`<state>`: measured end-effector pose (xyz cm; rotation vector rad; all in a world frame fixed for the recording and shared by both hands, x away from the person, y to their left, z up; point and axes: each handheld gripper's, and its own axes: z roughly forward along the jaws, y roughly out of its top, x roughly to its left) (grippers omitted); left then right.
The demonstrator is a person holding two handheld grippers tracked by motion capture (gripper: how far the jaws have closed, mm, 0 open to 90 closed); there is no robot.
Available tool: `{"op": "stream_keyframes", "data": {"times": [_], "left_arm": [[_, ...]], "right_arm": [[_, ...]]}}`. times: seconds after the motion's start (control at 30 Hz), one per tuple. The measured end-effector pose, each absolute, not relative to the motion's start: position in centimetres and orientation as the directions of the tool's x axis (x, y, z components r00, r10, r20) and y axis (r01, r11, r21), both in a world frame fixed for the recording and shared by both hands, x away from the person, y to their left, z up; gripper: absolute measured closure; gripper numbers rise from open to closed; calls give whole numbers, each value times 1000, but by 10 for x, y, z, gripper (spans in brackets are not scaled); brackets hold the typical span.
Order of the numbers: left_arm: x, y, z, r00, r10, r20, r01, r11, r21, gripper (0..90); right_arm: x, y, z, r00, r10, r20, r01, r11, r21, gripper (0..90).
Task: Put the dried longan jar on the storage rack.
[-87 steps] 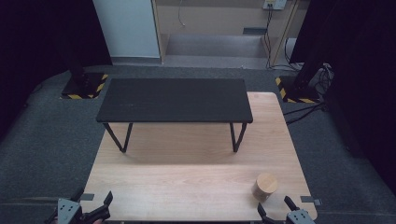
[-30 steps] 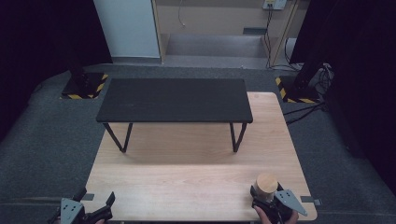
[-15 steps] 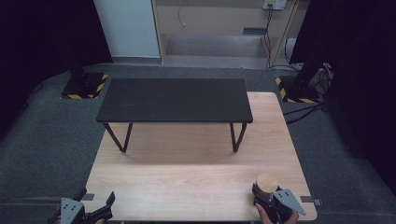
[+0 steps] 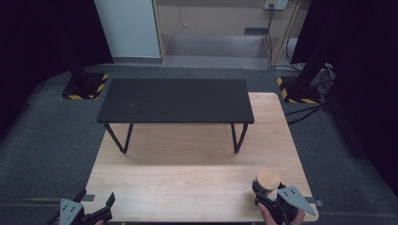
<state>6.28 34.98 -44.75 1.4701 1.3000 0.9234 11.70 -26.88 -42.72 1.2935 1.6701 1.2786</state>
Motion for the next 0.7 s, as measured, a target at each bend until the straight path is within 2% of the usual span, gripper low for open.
{"op": "stream_keyframes", "data": {"times": [0.7], "left_arm": [[60,354,-444,166,985,-48,280,0,960,10]], "right_arm": [[139,-255,-354,-374,925,69,265,35,964,254]]}}
